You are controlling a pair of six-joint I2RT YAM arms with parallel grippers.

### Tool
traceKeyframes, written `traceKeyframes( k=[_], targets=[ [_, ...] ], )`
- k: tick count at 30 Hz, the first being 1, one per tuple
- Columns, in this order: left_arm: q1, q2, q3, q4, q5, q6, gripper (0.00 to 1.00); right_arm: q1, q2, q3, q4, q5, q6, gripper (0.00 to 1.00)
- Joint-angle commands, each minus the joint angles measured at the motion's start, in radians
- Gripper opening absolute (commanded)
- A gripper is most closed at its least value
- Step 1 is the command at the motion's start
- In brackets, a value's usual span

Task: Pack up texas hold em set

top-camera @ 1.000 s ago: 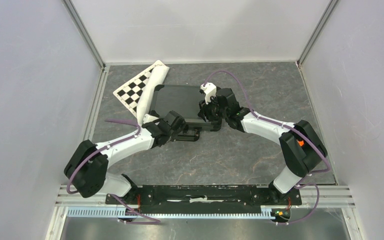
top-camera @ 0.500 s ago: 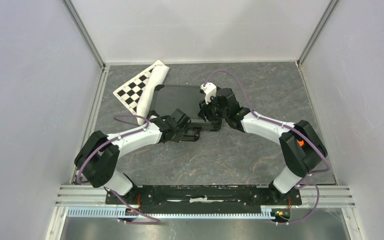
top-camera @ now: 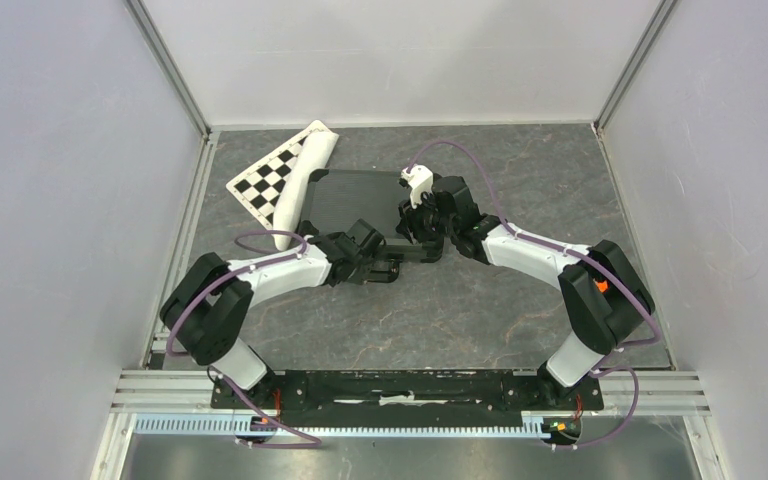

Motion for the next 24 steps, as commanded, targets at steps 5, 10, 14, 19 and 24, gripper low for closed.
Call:
traceKeyframes(
  k=[5,10,14,19,24],
  targets=[
    [-0.006,0.049,-0.003,0.029,-0.069,-0.074,0.02,0.0,0.047,-0.044,-0.172,0.004,0.016,0.39],
    [-0.006,0.072,-0.005,0.03,-0.094,-0.086,0.02,-0.001,0.05,-0.047,-0.171,0.002,0.016,0.39],
    [-0.006,0.091,-0.026,0.088,-0.067,-0.09,0.02,0.0,0.053,-0.05,-0.171,0.003,0.017,0.39],
    [-0.006,0.1,-0.064,0.16,-0.08,-0.099,0.02,0.0,0.052,-0.055,-0.171,0.001,0.016,0.39],
    [-0.005,0.099,-0.078,0.149,-0.12,-0.105,0.02,0.0,0.05,-0.065,-0.166,0.002,0.017,0.38]
  ],
)
